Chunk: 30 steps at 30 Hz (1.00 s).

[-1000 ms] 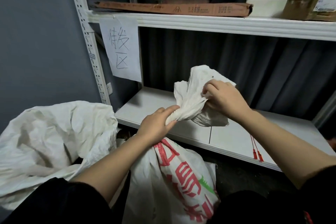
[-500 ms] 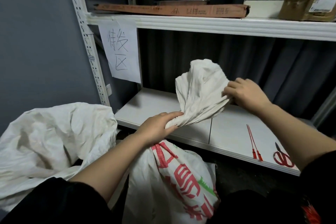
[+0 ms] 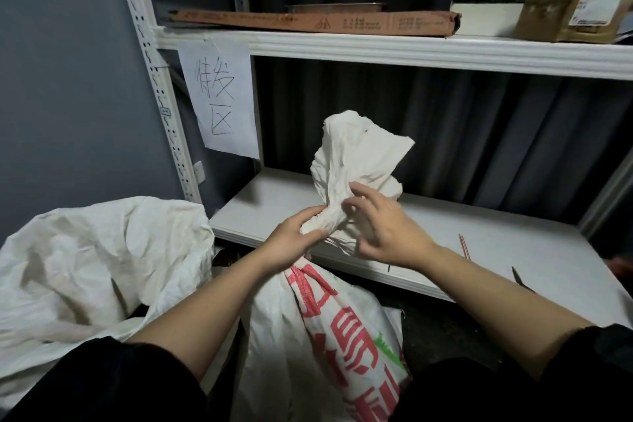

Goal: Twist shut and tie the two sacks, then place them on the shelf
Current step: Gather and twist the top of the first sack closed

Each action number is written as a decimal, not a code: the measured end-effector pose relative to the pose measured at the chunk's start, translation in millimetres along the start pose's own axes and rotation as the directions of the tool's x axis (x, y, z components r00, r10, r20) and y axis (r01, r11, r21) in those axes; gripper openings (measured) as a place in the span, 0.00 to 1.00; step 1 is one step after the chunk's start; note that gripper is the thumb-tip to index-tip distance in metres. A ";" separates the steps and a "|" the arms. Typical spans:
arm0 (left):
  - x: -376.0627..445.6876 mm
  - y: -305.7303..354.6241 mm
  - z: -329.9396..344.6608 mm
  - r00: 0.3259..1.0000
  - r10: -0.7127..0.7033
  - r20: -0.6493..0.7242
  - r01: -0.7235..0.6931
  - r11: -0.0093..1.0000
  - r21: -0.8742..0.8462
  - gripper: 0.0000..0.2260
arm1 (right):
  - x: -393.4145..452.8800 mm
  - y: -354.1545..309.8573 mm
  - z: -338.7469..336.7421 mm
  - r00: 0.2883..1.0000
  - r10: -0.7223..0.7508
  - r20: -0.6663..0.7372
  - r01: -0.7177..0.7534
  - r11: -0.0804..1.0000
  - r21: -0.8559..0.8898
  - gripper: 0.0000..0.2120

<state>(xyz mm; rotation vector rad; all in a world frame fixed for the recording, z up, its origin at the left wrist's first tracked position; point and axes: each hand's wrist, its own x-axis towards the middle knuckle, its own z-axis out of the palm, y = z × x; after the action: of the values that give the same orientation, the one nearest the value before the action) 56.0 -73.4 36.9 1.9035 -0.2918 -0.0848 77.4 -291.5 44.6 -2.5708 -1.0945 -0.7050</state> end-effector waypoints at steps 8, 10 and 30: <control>-5.1 -0.6 -3.4 0.998 -0.052 0.018 0.055 0.977 -0.208 0.16 | -3.1 -23.1 19.6 0.960 -0.275 -0.051 0.225 0.867 -0.444 0.38; -6.7 0.7 -2.0 0.996 -0.056 0.064 0.066 0.984 -0.166 0.16 | -1.7 -23.0 27.3 0.975 -0.220 0.034 0.200 0.800 -0.566 0.41; -5.0 18.2 22.5 0.963 0.243 -0.119 0.021 0.368 0.930 0.26 | 71.2 -4.2 -39.0 0.533 0.254 0.807 -0.504 0.862 0.061 0.09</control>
<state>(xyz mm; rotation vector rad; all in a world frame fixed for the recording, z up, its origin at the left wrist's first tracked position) 43.7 -98.6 45.6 3.0127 -0.3365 0.5383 104.0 -261.7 115.5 -2.7063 -0.6449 0.7393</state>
